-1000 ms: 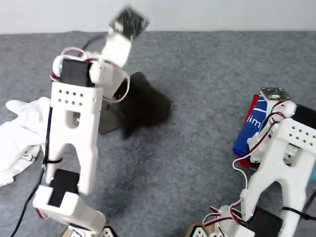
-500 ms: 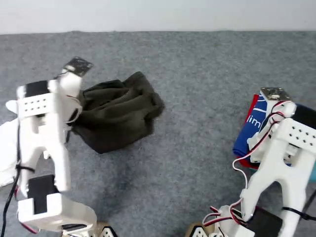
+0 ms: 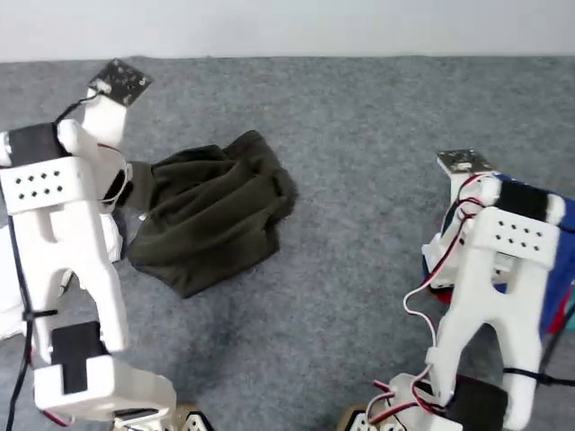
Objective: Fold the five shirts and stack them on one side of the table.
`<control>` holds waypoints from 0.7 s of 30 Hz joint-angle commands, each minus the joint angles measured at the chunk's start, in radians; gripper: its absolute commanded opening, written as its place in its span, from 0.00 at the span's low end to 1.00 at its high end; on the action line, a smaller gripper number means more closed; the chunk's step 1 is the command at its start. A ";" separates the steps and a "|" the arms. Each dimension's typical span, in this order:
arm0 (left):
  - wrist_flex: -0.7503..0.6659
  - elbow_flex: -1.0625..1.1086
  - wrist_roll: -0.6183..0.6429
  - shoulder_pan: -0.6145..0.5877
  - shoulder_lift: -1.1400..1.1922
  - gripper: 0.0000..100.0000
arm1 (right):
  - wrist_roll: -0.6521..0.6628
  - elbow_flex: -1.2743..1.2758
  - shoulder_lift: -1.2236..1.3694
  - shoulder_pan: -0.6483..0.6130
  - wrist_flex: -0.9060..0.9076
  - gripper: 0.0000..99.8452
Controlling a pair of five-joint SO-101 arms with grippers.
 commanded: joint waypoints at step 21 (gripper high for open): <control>-0.336 0.823 -0.055 0.273 -0.078 0.15 | -0.015 -0.009 -0.044 -0.019 0.039 0.01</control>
